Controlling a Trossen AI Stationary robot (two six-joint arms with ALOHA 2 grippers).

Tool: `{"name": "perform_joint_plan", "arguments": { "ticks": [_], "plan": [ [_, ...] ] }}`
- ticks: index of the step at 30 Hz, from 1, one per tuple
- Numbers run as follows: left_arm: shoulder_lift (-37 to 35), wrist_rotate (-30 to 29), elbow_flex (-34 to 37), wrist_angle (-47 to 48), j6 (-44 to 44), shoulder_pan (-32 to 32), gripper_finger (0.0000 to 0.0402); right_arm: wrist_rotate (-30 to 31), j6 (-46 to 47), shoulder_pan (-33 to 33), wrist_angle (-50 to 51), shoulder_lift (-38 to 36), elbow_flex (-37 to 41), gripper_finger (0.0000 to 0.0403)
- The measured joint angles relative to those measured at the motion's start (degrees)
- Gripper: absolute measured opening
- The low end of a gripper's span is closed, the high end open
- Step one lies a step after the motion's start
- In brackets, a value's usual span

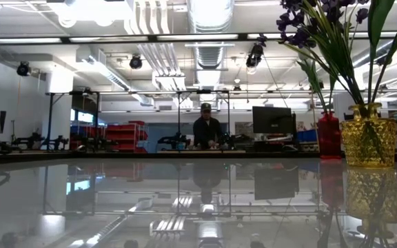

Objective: Sort flowers into vase by color
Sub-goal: Put the white flower into the red vase

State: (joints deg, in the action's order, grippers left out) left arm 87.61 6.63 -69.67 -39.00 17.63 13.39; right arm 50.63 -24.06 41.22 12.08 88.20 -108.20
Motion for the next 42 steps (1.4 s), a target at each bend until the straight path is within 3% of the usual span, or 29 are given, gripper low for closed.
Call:
{"name": "perform_joint_plan", "arguments": {
  "ticks": [13, 20, 26, 30, 36, 42],
  "plan": [
    [-0.5, -0.1, 0.0, 1.5, 2.0, -0.2, 0.0000, 0.0, -1.6, -0.4, -0.5, -1.3, 0.0, 0.0018],
    [-4.5, -3.2, 0.0, 12.5, 3.4, -0.4, 0.0039, 0.2, 4.7, -4.3, 4.1, -3.1, 0.0, 0.0014],
    [-11.1, -16.9, 0.0, 28.2, 3.1, -0.4, 0.0121, -1.1, 12.5, -10.8, 13.9, -5.3, 0.0, 0.0013],
    [-15.0, -24.6, 0.0, 35.9, 2.1, -0.1, 0.0156, 3.3, 13.4, -15.3, 19.1, -8.4, 0.0, 0.0013],
    [-17.8, -26.8, 0.1, 39.7, 0.2, 0.9, 0.0163, 8.9, 18.5, -21.9, 29.8, -15.0, 1.8, 0.0013],
    [-17.6, -27.1, 0.2, 40.1, -0.1, 1.1, 0.0157, 14.8, 22.3, -26.2, 33.9, -23.6, 5.4, 0.0013]
  ]
}}
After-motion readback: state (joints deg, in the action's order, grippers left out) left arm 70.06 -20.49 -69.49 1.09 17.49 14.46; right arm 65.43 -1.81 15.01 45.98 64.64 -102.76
